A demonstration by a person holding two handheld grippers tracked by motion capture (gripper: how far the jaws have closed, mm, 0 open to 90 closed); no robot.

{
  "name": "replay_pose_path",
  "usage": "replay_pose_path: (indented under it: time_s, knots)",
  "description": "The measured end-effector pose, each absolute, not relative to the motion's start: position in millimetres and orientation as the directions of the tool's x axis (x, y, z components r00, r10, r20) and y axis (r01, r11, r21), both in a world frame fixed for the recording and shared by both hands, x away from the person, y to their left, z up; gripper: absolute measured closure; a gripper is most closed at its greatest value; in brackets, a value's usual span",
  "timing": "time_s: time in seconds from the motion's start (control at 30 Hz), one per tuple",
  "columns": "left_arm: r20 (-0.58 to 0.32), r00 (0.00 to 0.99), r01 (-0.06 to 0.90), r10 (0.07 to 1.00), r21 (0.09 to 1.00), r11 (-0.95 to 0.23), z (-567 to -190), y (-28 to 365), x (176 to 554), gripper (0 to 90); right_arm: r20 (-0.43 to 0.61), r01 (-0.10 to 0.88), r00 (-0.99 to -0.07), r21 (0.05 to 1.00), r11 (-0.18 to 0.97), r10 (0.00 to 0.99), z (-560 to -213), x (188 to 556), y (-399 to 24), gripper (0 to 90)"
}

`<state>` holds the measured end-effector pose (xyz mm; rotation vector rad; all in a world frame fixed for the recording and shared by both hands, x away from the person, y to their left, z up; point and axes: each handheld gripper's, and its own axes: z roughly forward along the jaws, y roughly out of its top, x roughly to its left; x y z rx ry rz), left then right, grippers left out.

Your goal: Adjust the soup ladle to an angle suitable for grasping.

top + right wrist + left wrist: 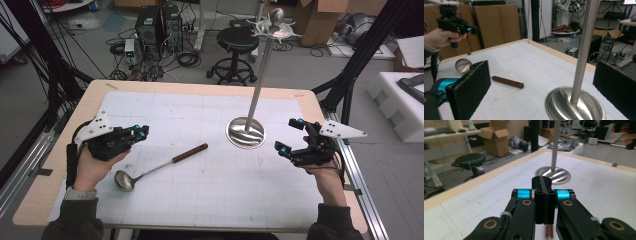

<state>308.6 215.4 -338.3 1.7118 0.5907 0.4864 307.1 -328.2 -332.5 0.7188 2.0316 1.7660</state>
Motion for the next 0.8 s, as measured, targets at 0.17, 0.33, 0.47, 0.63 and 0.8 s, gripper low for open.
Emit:
replay_pose_path:
  time_s: [0.17, 0.33, 0.47, 0.63, 0.8]
  knots:
    - [0.003, 0.784, 0.176, 0.621, 0.958, -0.227, -342, 203, 324, 89.7, 0.073, 0.142, -0.804, 0.987, 0.071, 0.59, -331, 305, -332, 0.3]
    - [0.001, 0.782, 0.203, 0.623, 0.945, -0.256, -348, 194, 334, 89.7, 0.07, 0.135, -0.797, 0.989, 0.063, 0.6, -330, 303, -336, 0.4]
    - [-0.009, 0.793, 0.209, 0.609, 0.944, -0.257, -356, 179, 341, 89.8, 0.075, 0.14, -0.794, 0.988, 0.062, 0.604, -330, 303, -336, 0.3]
    - [-0.003, 0.802, 0.205, 0.597, 0.941, -0.271, -364, 170, 352, 89.8, 0.073, 0.139, -0.799, 0.988, 0.066, 0.596, -330, 302, -336, 0.3]
    - [-0.035, 0.809, 0.23, 0.587, 0.937, -0.261, -370, 170, 363, 89.9, 0.071, 0.138, -0.799, 0.988, 0.067, 0.597, -330, 301, -337, 0.3]
